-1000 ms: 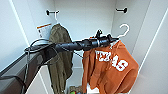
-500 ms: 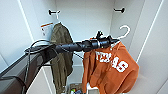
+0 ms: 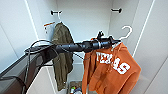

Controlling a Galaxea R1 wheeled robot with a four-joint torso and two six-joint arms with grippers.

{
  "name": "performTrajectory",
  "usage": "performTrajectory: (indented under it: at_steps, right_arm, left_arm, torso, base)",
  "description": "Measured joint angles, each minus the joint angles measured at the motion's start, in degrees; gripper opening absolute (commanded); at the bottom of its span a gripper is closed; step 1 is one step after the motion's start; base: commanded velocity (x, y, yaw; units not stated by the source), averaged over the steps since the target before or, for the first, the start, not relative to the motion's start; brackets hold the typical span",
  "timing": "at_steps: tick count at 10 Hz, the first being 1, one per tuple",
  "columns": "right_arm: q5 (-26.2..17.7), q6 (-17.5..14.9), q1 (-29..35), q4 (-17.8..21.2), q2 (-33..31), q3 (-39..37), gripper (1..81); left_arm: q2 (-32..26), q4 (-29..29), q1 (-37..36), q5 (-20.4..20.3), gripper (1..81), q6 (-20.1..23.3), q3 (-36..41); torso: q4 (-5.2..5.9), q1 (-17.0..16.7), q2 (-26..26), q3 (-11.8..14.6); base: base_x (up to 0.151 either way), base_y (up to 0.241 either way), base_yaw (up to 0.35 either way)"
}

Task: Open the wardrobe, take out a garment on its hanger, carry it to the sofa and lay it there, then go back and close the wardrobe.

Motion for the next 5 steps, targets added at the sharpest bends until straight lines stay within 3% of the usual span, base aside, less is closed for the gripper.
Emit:
performTrajectory:
  at_steps: [5]
  right_arm:
    - [0.2,0.0,0.0,0.0,0.0,0.0,81.1]
  left_arm:
    - [-0.3,0.0,0.8,0.1,1.0,0.0,1.4]
  torso:
    - [0.0,0.0,0.0,0.0]
  base:
    - [-0.109,0.0,0.0]
